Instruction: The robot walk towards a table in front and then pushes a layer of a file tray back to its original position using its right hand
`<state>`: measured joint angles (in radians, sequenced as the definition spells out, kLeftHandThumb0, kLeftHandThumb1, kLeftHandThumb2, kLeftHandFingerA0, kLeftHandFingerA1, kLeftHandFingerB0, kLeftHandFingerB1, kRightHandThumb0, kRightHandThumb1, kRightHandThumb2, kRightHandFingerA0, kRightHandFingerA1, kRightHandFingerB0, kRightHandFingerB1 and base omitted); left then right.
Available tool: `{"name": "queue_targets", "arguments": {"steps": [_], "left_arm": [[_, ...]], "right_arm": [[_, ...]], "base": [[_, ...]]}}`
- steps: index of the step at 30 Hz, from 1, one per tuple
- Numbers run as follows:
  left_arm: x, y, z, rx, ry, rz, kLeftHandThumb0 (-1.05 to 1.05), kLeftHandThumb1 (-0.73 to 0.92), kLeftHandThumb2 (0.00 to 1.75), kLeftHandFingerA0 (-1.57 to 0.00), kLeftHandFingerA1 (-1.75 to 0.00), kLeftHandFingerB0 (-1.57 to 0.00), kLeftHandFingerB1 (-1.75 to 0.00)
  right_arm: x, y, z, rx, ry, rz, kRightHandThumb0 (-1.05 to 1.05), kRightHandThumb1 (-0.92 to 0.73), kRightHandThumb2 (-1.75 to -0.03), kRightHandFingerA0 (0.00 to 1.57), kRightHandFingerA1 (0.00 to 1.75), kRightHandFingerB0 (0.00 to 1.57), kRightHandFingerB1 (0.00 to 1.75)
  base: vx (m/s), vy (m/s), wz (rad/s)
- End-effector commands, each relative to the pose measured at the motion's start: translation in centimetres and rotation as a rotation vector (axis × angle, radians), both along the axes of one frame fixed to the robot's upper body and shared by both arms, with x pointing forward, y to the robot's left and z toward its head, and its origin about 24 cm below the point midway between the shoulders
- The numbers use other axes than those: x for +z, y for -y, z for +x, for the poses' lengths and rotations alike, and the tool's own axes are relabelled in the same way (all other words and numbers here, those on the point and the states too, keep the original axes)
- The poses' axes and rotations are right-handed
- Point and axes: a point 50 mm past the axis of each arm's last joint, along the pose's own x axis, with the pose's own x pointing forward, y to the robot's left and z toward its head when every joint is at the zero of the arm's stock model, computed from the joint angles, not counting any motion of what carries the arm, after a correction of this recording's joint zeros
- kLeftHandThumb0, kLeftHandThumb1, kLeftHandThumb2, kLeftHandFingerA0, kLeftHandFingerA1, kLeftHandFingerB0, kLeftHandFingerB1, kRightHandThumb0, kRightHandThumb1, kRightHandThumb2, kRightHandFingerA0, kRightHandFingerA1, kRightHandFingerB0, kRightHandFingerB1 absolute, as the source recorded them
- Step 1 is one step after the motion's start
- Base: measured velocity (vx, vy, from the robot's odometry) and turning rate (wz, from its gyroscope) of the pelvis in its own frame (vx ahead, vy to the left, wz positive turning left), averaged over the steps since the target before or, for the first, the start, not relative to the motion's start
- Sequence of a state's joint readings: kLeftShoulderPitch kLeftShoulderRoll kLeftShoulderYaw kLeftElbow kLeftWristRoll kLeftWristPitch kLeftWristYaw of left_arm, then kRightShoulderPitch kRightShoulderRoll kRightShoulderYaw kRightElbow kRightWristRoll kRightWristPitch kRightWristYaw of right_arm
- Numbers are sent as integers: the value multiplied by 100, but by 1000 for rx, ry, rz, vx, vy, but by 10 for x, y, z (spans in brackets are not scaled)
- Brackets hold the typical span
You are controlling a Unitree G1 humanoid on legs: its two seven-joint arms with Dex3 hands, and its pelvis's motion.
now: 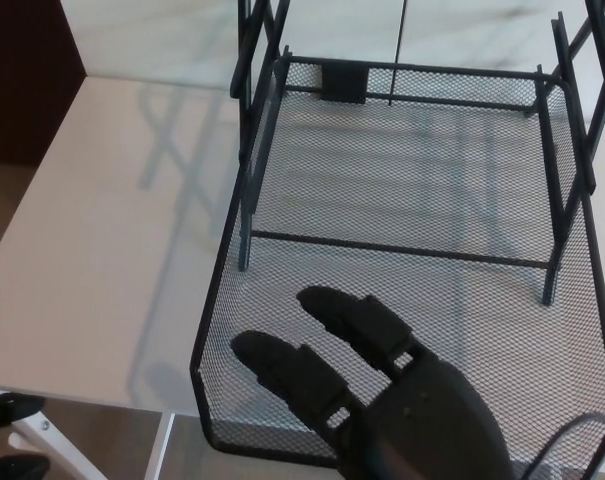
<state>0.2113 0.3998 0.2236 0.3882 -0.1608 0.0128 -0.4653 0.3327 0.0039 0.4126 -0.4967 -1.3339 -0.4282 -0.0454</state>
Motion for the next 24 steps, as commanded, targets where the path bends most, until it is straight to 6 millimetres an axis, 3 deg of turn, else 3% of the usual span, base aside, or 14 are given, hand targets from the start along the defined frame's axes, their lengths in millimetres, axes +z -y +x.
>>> {"name": "queue_targets", "arguments": {"steps": [1, 13, 20, 24], "left_arm": [[11, -8, 9, -3, 20, 28, -17, 54, 56, -64, -44, -45, -39], [11, -7, 8, 1, 14, -2, -15, 54, 55, -64, -44, -45, -39], [13, -6, 10, -16, 29, 19, -18, 54, 56, -65, -44, -45, -39], [13, -6, 11, -12, 27, 2, -17, 52, 55, -65, -45, -46, -39]], "right_arm": [[-7, 1, 15, -102, 83, -110, -51, -26, -57, 8, 29, 15, 34], [-16, 3, 28, -163, 86, -164, -47, -28, -49, 4, 31, 13, 28], [-11, 5, 45, -188, 81, -146, -52, -24, -55, 10, 27, 16, 31], [-6, 7, 50, -189, 93, -154, -49, -28, -50, 8, 29, 17, 28]], "base": [[0, 0, 0], [0, 0, 0], [0, 0, 0], [0, 0, 0]]}}
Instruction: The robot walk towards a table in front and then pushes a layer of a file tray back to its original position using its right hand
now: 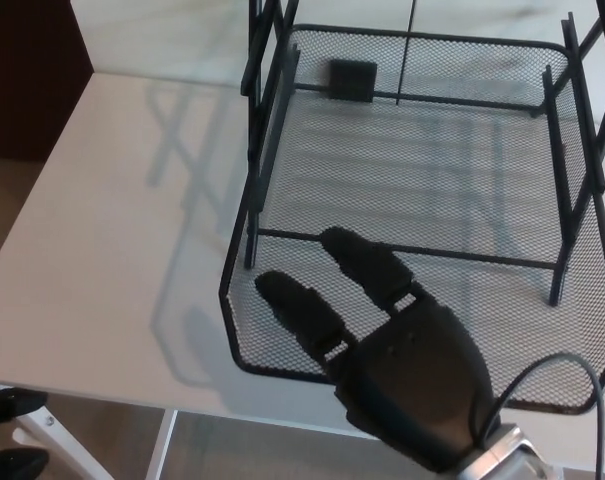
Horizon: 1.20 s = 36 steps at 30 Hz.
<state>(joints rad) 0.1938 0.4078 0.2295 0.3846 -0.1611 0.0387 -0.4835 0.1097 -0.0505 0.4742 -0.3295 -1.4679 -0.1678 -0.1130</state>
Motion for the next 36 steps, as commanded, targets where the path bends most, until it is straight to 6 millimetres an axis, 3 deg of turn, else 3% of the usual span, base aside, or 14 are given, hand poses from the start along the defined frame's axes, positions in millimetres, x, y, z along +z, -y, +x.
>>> {"name": "queue_targets", "arguments": {"steps": [1, 5, 6, 8, 10, 11, 13, 14, 23, 30, 31, 32, 34, 36], "left_arm": [[9, -5, 6, -6, 34, 7, -17, 52, 55, -65, -45, -46, -39], [10, -5, 6, -2, 28, 20, -16, 54, 55, -65, -44, -45, -39], [10, -5, 6, -4, 27, 24, -15, 54, 56, -66, -44, -46, -39], [10, -5, 6, -5, 27, 27, -15, 54, 55, -66, -44, -46, -39], [8, -3, 0, -14, 15, 26, -16, 55, 56, -65, -44, -45, -39], [8, -2, -1, -14, 13, 25, -17, 55, 56, -65, -44, -45, -39], [7, -2, -2, -14, 10, 23, -17, 55, 56, -65, -44, -45, -39], [7, -2, -2, -14, 9, 23, -17, 55, 56, -65, -44, -45, -39], [4, -2, -6, -10, -3, 26, -16, 54, 56, -67, -44, -45, -39], [3, -1, -12, -17, -7, 26, -16, 56, 56, -66, -44, -45, -39], [3, -1, -11, -18, -8, 28, -16, 55, 56, -66, -44, -45, -39], [3, -1, -11, -19, -8, 31, -16, 55, 56, -66, -44, -46, -39], [4, -1, -10, -21, -9, 38, -16, 55, 56, -66, -44, -46, -39], [4, 0, -10, -24, -6, 35, -16, 55, 56, -66, -44, -46, -39]], "right_arm": [[3, 7, 8, -32, -9, 8, -52, -24, -55, 10, 28, 15, 31], [9, 7, 12, -36, 9, 6, -54, -24, -55, 10, 29, 16, 30], [10, 7, 13, -35, 15, 10, -25, 4, -66, 2, 52, 0, 47], [12, 8, 15, -34, 19, 13, -25, 4, -67, 2, 52, 0, 47], [15, 10, 15, -39, 17, 7, -26, 3, -68, 2, 52, 0, 47], [15, 11, 16, -42, 21, 3, -51, -28, -50, 11, 30, 20, 29], [16, 12, 16, -44, 25, -1, -51, -28, -50, 11, 30, 20, 29], [16, 12, 16, -44, 25, -1, -25, 1, -68, 2, 51, 0, 47], [17, 16, 32, -88, 18, -11, -26, 1, -68, 2, 52, 0, 47], [15, 17, 38, -110, 10, -20, -27, 0, -69, 1, 51, 0, 47], [15, 19, 43, -121, 12, -20, -51, -29, -51, 11, 30, 20, 29], [15, 19, 44, -124, 11, -20, -26, 0, -69, 2, 51, 0, 47], [15, 20, 48, -137, 10, -25, -26, 0, -69, 2, 51, 0, 47], [15, 21, 53, -158, -4, -34, -51, -31, -50, 7, 28, 17, 28]], "base": [[0, 0, 0], [0, 0, 0], [0, 0, 0], [0, 0, 0], [0, 0, 0], [0, 0, 0], [0, 0, 0], [0, 0, 0], [0, 0, 0], [0, 0, 0], [0, 0, 0], [0, 0, 0], [0, 0, 0], [0, 0, 0]]}}
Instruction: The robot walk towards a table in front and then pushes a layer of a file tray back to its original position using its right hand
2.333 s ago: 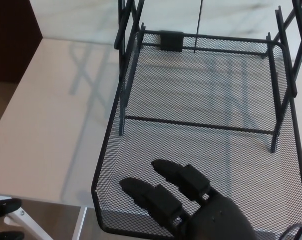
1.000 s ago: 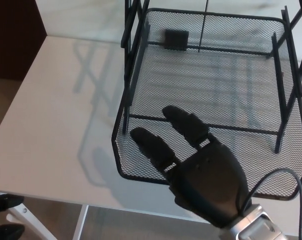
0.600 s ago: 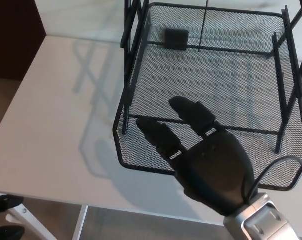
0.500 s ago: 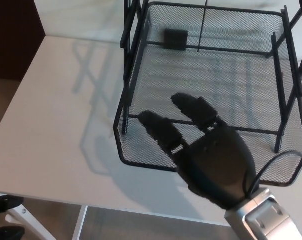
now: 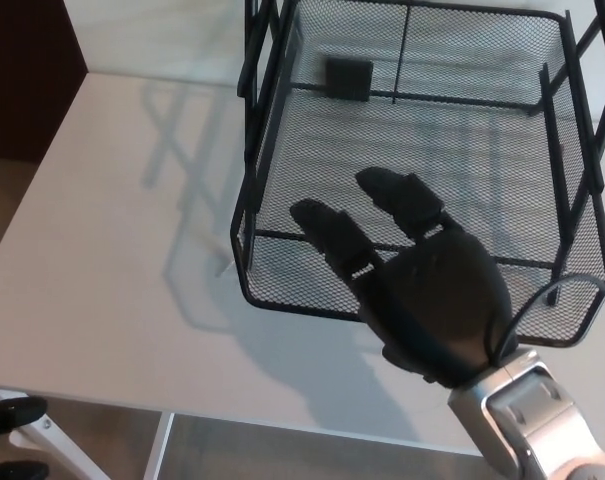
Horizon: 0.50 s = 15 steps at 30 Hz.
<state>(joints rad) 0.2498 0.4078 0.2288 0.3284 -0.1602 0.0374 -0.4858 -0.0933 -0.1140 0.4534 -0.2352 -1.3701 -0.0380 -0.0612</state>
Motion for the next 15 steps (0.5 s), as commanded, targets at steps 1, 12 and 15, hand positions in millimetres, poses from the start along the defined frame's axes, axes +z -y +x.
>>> {"name": "queue_targets", "arguments": {"steps": [1, 12, 15], "left_arm": [[3, -4, 0, -7, 4, 26, -16, 55, 56, -65, -44, -46, -39], [4, -2, 0, -5, 1, 33, -16, 55, 56, -68, -44, -47, -39], [3, -2, -1, -4, -4, 39, -14, 56, 56, -68, -44, -47, -39]], "right_arm": [[0, 8, 13, -70, -28, -6, -51, -32, -51, 5, 28, 15, 27], [0, 9, 21, -89, -23, -9, -54, -28, -58, 9, 27, 12, 28], [4, 9, 19, -82, -6, -5, -56, -33, -51, 9, 28, 12, 26]], "base": [[0, 0, 0], [0, 0, 0], [0, 0, 0]]}}
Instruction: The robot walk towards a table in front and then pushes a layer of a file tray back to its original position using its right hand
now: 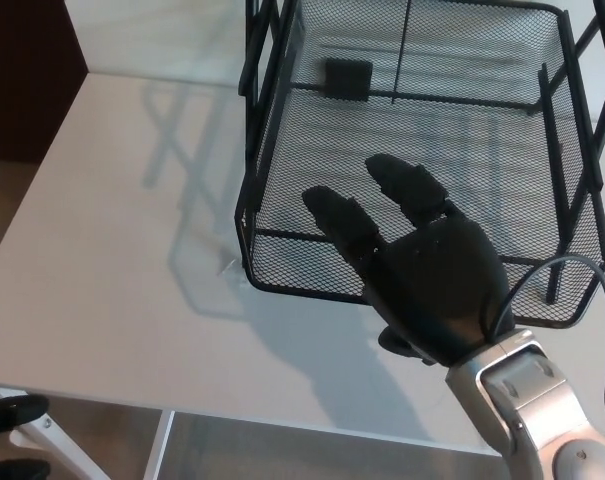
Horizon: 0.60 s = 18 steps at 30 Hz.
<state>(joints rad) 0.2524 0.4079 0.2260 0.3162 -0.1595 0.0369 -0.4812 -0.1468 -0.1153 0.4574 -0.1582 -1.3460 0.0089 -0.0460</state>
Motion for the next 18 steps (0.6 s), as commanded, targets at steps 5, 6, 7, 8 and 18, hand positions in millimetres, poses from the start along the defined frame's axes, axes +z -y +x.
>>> {"name": "queue_targets", "arguments": {"steps": [5, 6, 7, 8, 18], "left_arm": [[2, -3, -3, -2, -11, 28, -15, 55, 56, -66, -44, -46, -39], [2, -3, -2, -3, -9, 26, -15, 55, 56, -66, -44, -46, -39], [2, -3, -2, -4, -6, 23, -15, 55, 56, -66, -44, -46, -39], [2, -4, -1, -6, -5, 21, -15, 55, 56, -65, -44, -45, -39], [1, -6, -3, 3, -15, 1, -23, 50, 61, -59, -47, -41, -41]], "right_arm": [[15, 2, -18, 28, 36, 43, -65, -37, -52, 5, 29, 15, 28], [16, 0, -26, 54, 42, 58, -69, -35, -52, 8, 30, 16, 28], [17, -2, -35, 83, 49, 78, -69, -35, -52, 8, 30, 16, 28], [18, -3, -39, 97, 50, 85, -71, -36, -52, 6, 31, 15, 27], [35, -3, -106, 255, 36, 150, -82, -31, -67, 6, 26, 10, 24]], "base": [[0, 0, 0], [0, 0, 0], [0, 0, 0], [0, 0, 0], [0, 0, 0]]}}
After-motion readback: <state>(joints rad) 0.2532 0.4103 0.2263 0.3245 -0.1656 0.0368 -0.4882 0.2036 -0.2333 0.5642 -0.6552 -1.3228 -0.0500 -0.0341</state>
